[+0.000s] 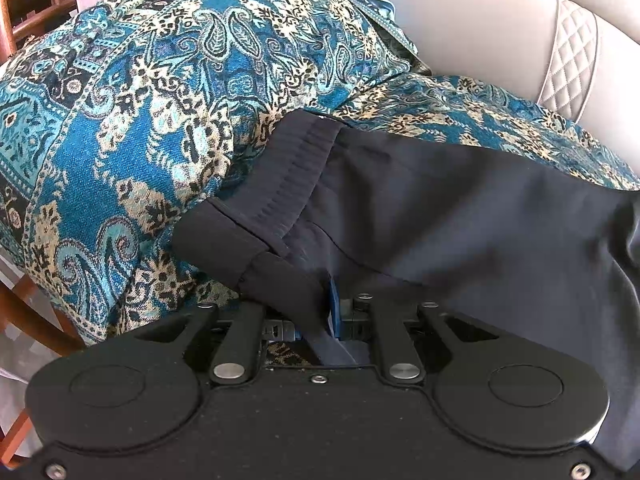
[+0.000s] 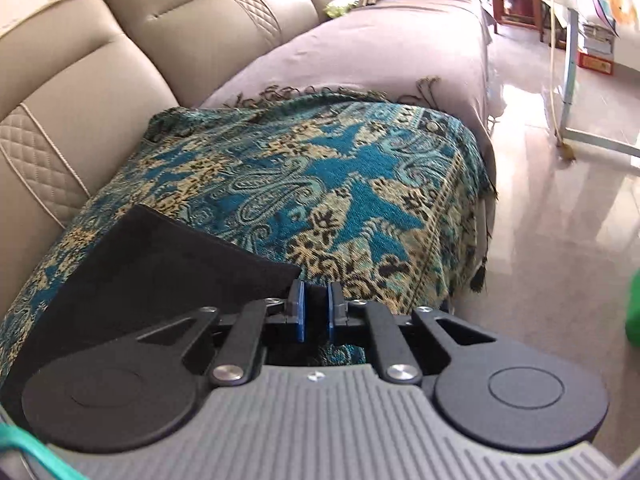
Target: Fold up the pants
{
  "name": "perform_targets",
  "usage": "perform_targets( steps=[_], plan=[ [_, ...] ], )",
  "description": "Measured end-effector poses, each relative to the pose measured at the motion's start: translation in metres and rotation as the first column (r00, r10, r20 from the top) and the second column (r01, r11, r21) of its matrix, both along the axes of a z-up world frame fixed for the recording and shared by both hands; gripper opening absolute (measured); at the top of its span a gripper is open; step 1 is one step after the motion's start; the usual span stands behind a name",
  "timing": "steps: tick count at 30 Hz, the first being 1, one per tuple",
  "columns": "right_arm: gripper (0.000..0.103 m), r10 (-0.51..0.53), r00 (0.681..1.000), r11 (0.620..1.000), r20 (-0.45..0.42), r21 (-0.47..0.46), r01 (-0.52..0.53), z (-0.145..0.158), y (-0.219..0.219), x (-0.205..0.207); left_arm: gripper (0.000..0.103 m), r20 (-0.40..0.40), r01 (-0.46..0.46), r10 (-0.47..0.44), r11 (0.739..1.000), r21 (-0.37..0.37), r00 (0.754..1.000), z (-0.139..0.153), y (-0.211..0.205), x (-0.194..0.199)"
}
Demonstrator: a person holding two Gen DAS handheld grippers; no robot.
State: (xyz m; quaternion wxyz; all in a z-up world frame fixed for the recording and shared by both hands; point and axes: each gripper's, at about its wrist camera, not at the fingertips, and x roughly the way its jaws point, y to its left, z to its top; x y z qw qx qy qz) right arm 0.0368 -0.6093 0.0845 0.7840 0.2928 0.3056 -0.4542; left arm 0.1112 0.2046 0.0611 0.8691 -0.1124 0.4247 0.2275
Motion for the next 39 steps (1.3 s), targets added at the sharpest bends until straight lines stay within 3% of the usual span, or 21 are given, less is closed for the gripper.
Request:
perform_targets(
  steps=[1,3,7,10,12,15,17,19,20,24,27,30,33,35,39],
  plan=[
    [0.021,-0.010,1.000,1.000,-0.010,-0.006,0.010,0.000,0.002,0.001,0.014,0.001,-0.001,0.001,1.000,-0.001,1.000,0.000,0.000,0.000],
    [0.044,-0.023,0.999,0.999,-0.033,-0.044,0.022,0.003,0.007,0.004,0.014,0.005,-0.002,0.002,1.000,-0.007,1.000,0.000,0.001,-0.001],
    [0.050,-0.011,0.999,0.992,-0.034,-0.128,0.006,0.013,0.021,0.010,0.014,0.013,0.000,0.000,1.000,-0.014,1.000,0.000,0.002,-0.003],
    [0.053,0.101,0.995,0.984,0.026,-0.148,-0.096,0.021,0.038,0.017,0.014,0.016,0.003,-0.003,1.000,-0.012,1.000,0.000,0.001,-0.003],
    [0.063,0.240,0.969,0.963,0.060,-0.144,-0.229,0.026,0.054,0.028,0.014,0.015,0.006,-0.006,1.000,-0.010,1.000,0.000,0.001,-0.003],
    [0.065,0.448,0.888,0.892,0.100,-0.117,-0.437,0.029,0.090,0.049,0.016,0.009,0.014,-0.014,1.000,-0.006,1.000,0.000,0.000,-0.002],
    [0.067,0.580,0.808,0.814,0.103,-0.116,-0.569,0.033,0.121,0.066,0.021,0.001,0.028,-0.028,1.000,-0.007,1.000,0.002,-0.001,-0.001],
    [0.071,0.693,0.715,0.720,0.094,-0.143,-0.679,0.037,0.158,0.081,0.034,0.007,0.046,-0.045,0.999,-0.024,0.999,0.005,-0.001,-0.002],
    [0.074,0.747,0.659,0.664,0.090,-0.161,-0.730,0.039,0.180,0.088,0.040,0.017,0.051,-0.050,0.998,-0.037,0.999,0.008,-0.001,-0.005],
    [0.081,0.905,0.419,0.424,0.073,-0.209,-0.881,0.041,0.262,0.108,0.046,0.083,0.068,-0.064,0.997,-0.039,0.994,0.026,-0.003,-0.019],
    [0.086,0.966,0.254,0.255,0.037,-0.248,-0.934,0.040,0.326,0.109,0.047,0.136,0.090,-0.086,0.996,-0.021,0.987,0.039,-0.004,-0.030],
    [0.089,0.994,0.109,0.106,0.004,-0.284,-0.953,0.034,0.376,0.103,0.044,0.181,0.116,-0.118,0.993,0.020,0.976,0.049,-0.007,-0.039],
    [0.090,0.999,0.036,0.029,-0.020,-0.292,-0.956,0.025,0.413,0.098,0.041,0.214,0.118,-0.139,0.987,0.108,0.967,0.056,-0.014,-0.045],
    [0.091,0.999,0.031,0.020,-0.034,-0.287,-0.958,0.018,0.430,0.093,0.041,0.214,0.107,-0.133,0.986,0.131,0.968,0.057,-0.014,-0.046],
    [0.092,0.997,0.056,0.038,-0.061,-0.259,-0.965,0.007,0.446,0.096,0.033,0.209,0.129,-0.147,0.987,0.095,0.967,0.055,-0.017,-0.042]
  ],
)
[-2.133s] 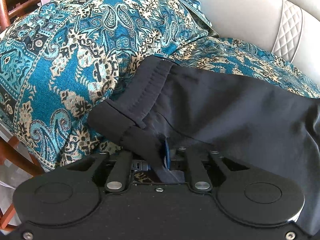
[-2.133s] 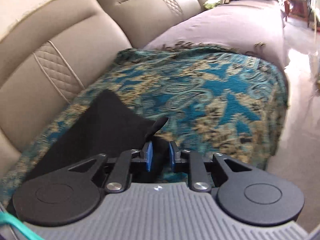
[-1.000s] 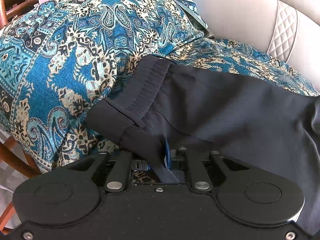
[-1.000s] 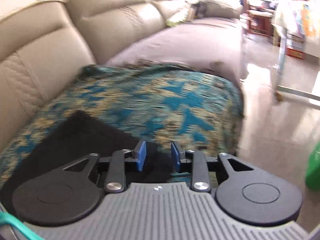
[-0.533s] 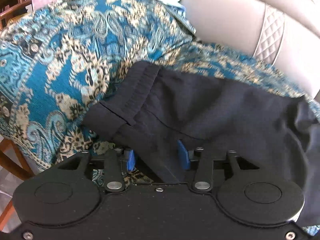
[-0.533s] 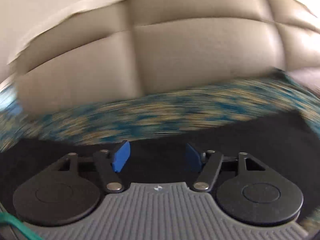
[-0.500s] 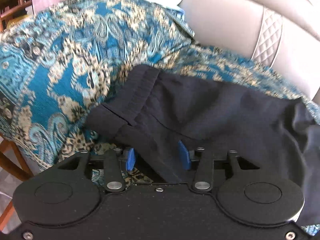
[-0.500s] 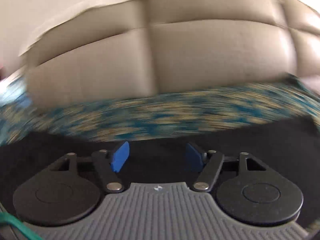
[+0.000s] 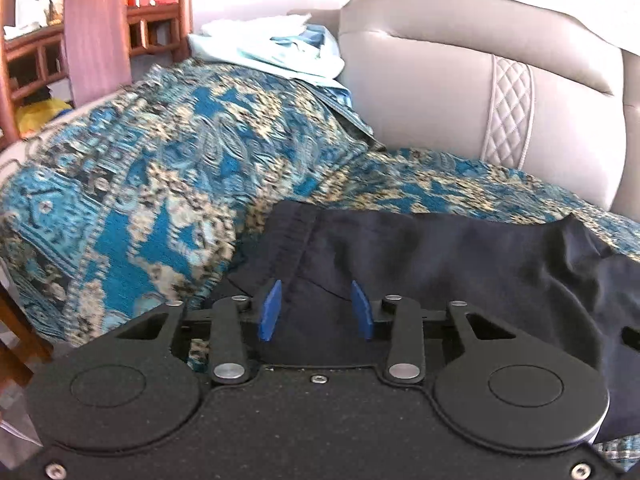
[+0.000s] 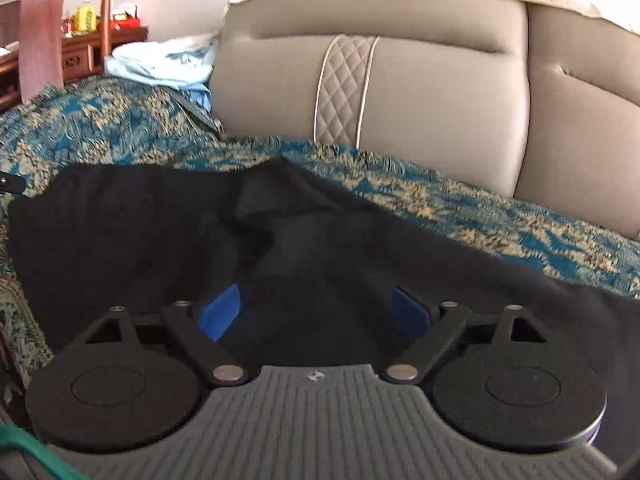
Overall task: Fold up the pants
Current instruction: 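Open the left gripper and release the waistband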
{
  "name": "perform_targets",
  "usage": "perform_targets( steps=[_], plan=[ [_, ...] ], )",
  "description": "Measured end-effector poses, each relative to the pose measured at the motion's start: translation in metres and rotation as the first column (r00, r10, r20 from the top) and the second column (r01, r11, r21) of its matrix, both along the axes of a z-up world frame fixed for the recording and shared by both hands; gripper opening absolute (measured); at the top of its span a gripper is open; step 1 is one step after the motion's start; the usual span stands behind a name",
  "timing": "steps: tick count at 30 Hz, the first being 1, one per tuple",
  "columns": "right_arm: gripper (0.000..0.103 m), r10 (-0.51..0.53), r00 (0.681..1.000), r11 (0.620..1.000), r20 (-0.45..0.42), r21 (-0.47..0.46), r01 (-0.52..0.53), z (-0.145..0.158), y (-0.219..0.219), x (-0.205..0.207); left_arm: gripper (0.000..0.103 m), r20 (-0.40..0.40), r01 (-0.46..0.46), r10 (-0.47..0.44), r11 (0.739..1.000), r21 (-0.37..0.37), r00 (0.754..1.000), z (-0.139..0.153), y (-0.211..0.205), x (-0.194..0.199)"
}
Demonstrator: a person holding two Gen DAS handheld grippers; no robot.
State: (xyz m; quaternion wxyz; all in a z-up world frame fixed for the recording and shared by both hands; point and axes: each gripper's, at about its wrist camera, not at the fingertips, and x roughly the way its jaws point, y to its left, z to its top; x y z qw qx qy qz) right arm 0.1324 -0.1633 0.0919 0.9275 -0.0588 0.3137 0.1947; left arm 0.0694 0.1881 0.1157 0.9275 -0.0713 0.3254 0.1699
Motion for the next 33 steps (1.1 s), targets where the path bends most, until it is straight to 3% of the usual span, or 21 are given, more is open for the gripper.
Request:
perform_targets(
  steps=[5,11,17,20,24,29,33],
  plan=[
    [0.092,-0.046,0.998,0.999,-0.037,-0.005,0.046,-0.011,0.008,0.014,0.024,0.017,0.174,-0.173,0.984,-0.037,0.985,0.004,-0.037,0.021],
    [0.092,-0.116,0.993,0.992,-0.033,-0.045,0.114,-0.020,0.008,0.013,0.021,0.020,0.412,-0.412,0.909,-0.058,0.911,0.002,-0.114,0.084],
    [0.093,-0.130,0.990,0.991,-0.045,-0.029,0.129,-0.018,-0.002,0.012,0.019,-0.009,0.505,-0.507,0.859,-0.086,0.862,-0.022,-0.177,0.151],
    [0.093,-0.151,0.987,0.988,-0.056,-0.023,0.150,-0.017,-0.011,0.015,0.018,-0.066,0.499,-0.502,0.865,-0.055,0.862,-0.039,-0.194,0.186],
    [0.096,-0.196,0.978,0.981,-0.076,-0.013,0.196,-0.017,-0.027,0.019,0.013,-0.095,0.447,-0.451,0.893,-0.058,0.888,-0.059,-0.191,0.225],
    [0.098,-0.237,0.968,0.971,-0.081,-0.025,0.236,-0.018,-0.042,0.021,0.023,-0.091,0.408,-0.410,0.912,-0.035,0.908,-0.064,-0.187,0.251],
    [0.100,-0.249,0.965,0.968,-0.076,-0.031,0.247,-0.019,-0.048,0.021,0.028,-0.087,0.384,-0.388,0.921,-0.060,0.918,-0.068,-0.180,0.259]
  ],
)
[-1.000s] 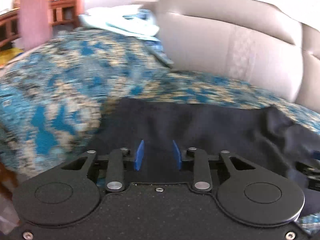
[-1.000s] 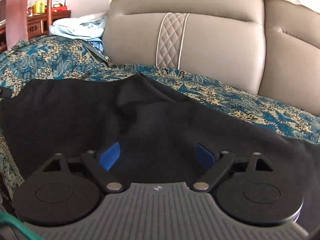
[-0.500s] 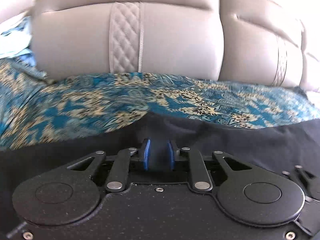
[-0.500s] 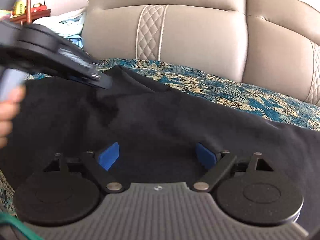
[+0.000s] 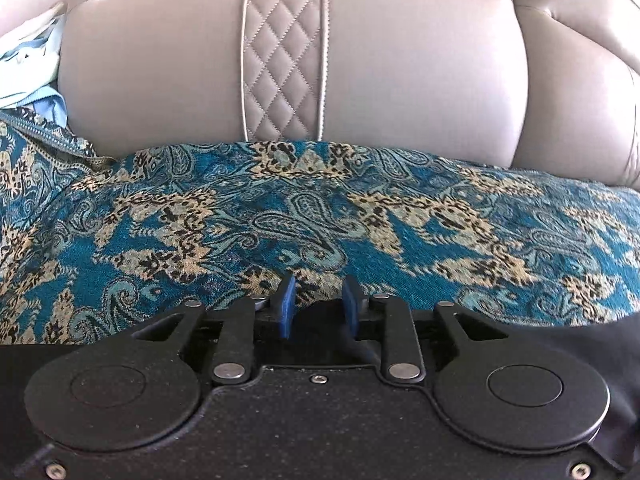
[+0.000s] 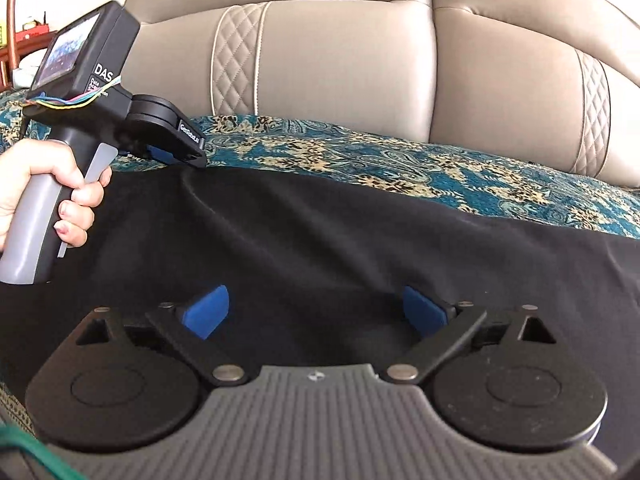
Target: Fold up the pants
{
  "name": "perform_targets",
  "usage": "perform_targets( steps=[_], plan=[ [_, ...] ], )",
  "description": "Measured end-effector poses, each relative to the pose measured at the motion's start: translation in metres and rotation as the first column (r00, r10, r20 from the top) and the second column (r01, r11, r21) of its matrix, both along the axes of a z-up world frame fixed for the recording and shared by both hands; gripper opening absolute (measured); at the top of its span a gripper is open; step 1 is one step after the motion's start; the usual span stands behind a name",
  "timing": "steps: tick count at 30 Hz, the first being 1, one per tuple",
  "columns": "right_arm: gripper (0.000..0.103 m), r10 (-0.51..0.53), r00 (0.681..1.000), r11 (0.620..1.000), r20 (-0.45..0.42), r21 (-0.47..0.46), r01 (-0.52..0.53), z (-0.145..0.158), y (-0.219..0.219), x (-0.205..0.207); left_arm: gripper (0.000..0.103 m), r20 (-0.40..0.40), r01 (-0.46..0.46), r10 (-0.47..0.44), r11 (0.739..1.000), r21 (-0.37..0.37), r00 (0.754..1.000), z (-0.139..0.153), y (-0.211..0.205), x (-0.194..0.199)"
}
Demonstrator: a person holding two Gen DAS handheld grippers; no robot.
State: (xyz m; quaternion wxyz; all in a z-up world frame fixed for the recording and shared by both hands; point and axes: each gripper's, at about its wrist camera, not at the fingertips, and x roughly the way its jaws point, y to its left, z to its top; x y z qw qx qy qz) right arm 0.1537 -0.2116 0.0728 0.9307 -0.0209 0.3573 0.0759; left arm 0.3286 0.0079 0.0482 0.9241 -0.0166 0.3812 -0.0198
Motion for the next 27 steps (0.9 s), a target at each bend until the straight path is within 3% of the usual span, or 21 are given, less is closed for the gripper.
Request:
perform_targets(
  steps=[3,8,12,16,19,23,25,27],
  plan=[
    [0.102,-0.006,1.000,1.000,0.005,0.005,0.006,0.001,-0.003,-0.001,0.033,-0.008,-0.015,0.015,1.000,-0.010,1.000,0.012,0.005,-0.003],
    [0.103,-0.027,0.999,0.998,0.025,0.059,0.026,0.004,-0.009,-0.004,0.041,0.075,0.021,-0.018,0.999,-0.040,0.997,0.044,0.026,-0.047],
    [0.103,-0.035,0.997,0.996,0.071,0.088,0.029,0.010,-0.012,-0.010,0.040,0.119,-0.014,0.010,0.999,0.040,0.993,0.053,0.051,-0.097],
    [0.103,-0.015,0.993,0.996,0.117,0.092,0.004,0.014,-0.006,-0.018,0.040,0.113,-0.125,0.115,0.989,0.080,0.987,0.045,0.090,-0.133],
    [0.103,0.022,0.990,0.996,0.141,0.085,-0.034,0.015,0.004,-0.025,0.040,0.080,-0.244,0.239,0.967,0.068,0.968,0.035,0.124,-0.154],
    [0.103,0.093,0.981,0.994,0.168,0.045,-0.101,0.013,0.023,-0.032,0.040,0.052,-0.408,0.405,0.907,0.104,0.913,0.019,0.165,-0.178],
    [0.103,0.133,0.974,0.990,0.184,0.029,-0.140,0.013,0.035,-0.038,0.039,0.047,-0.464,0.462,0.878,0.119,0.886,0.012,0.182,-0.187],
    [0.103,0.168,0.966,0.984,0.196,0.025,-0.176,0.013,0.048,-0.042,0.037,0.063,-0.481,0.477,0.870,0.108,0.877,0.008,0.193,-0.196]
  ],
)
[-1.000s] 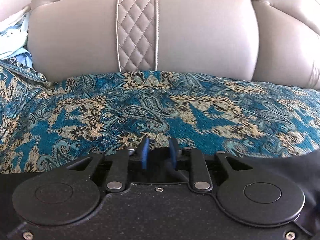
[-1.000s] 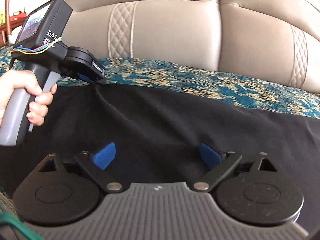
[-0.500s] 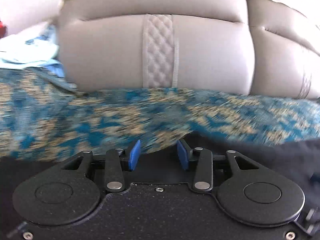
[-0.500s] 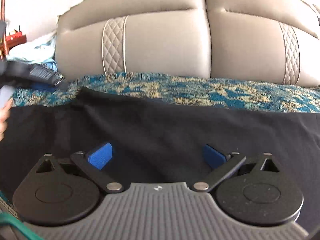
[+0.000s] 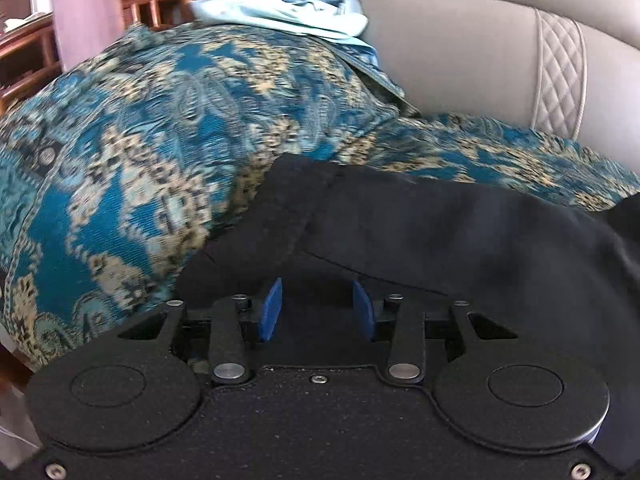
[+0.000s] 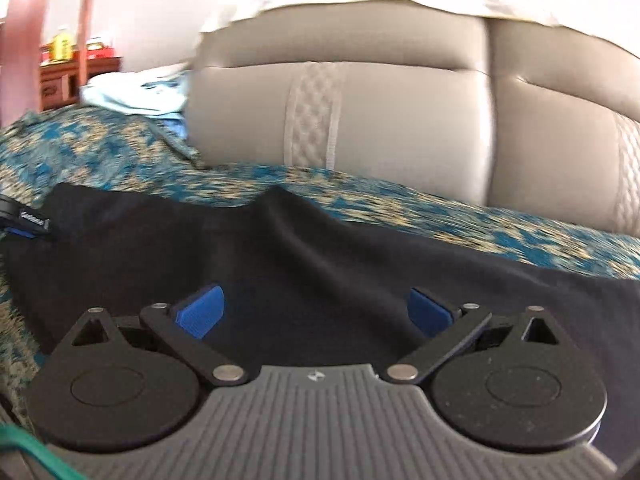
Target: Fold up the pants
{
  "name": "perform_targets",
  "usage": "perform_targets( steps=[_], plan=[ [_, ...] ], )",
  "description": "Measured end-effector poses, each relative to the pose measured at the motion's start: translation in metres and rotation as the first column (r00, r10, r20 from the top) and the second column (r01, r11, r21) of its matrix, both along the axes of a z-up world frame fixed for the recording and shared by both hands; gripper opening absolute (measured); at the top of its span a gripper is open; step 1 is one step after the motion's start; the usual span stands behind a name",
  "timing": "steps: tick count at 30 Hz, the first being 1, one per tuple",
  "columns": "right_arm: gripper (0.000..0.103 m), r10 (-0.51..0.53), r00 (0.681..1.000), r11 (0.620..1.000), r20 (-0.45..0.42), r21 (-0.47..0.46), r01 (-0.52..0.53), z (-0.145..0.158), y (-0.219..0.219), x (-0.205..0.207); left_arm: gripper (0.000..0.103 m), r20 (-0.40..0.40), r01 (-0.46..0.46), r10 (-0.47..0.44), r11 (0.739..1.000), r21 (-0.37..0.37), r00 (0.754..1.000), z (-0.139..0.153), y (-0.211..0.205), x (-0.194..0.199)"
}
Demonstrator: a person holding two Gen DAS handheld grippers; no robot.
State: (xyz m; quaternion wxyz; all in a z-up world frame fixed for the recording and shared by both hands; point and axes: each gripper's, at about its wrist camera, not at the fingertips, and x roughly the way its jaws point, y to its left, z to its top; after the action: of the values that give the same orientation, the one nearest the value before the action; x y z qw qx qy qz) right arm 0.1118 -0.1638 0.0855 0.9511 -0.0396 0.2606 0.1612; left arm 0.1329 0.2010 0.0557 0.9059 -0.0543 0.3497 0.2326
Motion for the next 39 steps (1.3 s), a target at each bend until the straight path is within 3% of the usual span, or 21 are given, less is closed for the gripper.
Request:
perform_targets(
  steps=[8,12,19,24,26,28,32,33,39],
  plan=[
    [0.103,0.009,0.998,1.000,0.059,-0.022,-0.008,-0.013,0.047,-0.029,0.037,0.014,0.006,-0.007,0.999,0.040,1.000,-0.007,-0.003,-0.007],
    [0.103,0.077,0.997,0.997,-0.004,-0.008,-0.078,-0.020,0.052,-0.032,0.037,0.018,0.014,-0.015,0.998,0.056,1.000,-0.009,-0.007,-0.005],
    [0.103,-0.017,1.000,1.000,-0.020,0.005,0.018,-0.026,0.001,-0.030,0.037,0.015,0.008,-0.009,0.998,0.055,1.000,-0.008,-0.006,-0.005],
    [0.103,-0.197,0.980,0.980,-0.019,-0.019,0.196,-0.027,-0.064,-0.032,0.038,0.011,0.002,-0.002,1.000,0.029,1.000,-0.007,-0.003,-0.004],
    [0.103,-0.298,0.954,0.954,-0.023,-0.022,0.298,-0.026,-0.096,-0.033,0.038,0.008,0.002,-0.002,1.000,0.021,1.000,-0.006,-0.002,-0.004],
    [0.103,-0.423,0.904,0.906,-0.058,-0.016,0.422,-0.026,-0.130,-0.032,0.039,0.006,0.002,-0.002,1.000,0.013,1.000,-0.005,-0.002,-0.004],
    [0.103,-0.630,0.769,0.773,-0.109,-0.002,0.634,-0.021,-0.199,-0.033,0.040,-0.007,0.000,0.000,1.000,-0.002,1.000,-0.004,-0.001,-0.003],
    [0.103,-0.662,0.738,0.744,-0.128,-0.003,0.668,-0.020,-0.214,-0.031,0.040,-0.013,-0.001,0.001,1.000,-0.003,1.000,-0.004,-0.001,-0.002],
    [0.103,-0.725,0.652,0.670,-0.224,-0.009,0.742,-0.013,-0.286,-0.009,0.040,-0.025,-0.005,0.005,1.000,-0.005,1.000,-0.004,0.000,0.001]
  ],
)
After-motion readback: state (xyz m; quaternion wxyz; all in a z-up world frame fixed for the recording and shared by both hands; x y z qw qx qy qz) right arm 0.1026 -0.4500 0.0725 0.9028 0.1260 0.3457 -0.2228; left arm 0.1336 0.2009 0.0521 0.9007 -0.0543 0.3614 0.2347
